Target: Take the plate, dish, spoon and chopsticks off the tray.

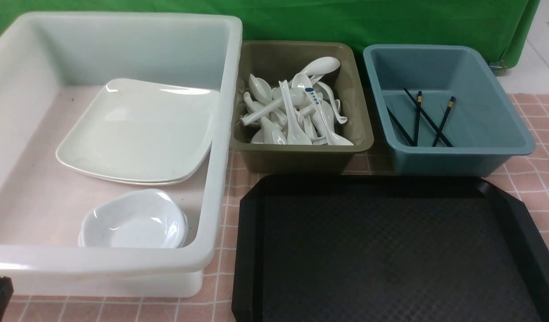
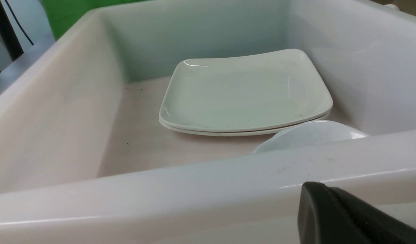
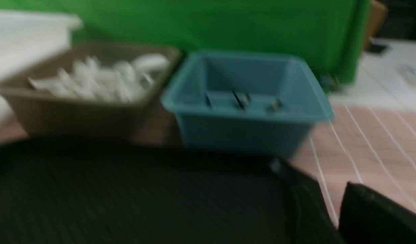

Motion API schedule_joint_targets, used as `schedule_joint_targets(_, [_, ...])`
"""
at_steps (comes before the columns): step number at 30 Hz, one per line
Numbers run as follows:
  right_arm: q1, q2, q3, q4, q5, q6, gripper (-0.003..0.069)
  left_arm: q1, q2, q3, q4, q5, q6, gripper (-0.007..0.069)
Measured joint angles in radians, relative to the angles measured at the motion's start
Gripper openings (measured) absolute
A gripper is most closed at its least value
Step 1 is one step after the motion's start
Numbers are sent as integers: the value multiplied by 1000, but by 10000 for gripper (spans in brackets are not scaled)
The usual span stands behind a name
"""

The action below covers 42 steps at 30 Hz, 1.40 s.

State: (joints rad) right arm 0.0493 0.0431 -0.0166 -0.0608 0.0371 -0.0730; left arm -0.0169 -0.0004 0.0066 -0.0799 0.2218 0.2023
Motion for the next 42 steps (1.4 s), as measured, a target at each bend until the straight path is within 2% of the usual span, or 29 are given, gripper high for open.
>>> schedule_joint_targets(2, [-28,-28,12,0,112,-2,237,0,0,0,2,1,0,0])
schedule_joint_targets(5, [-29,-28,5,0,140,-3,237,0,0,0,3,2,0,0])
schedule_joint_targets(42, [-27,-28,5,1,145,-3,241,0,0,0,3,1,0,4])
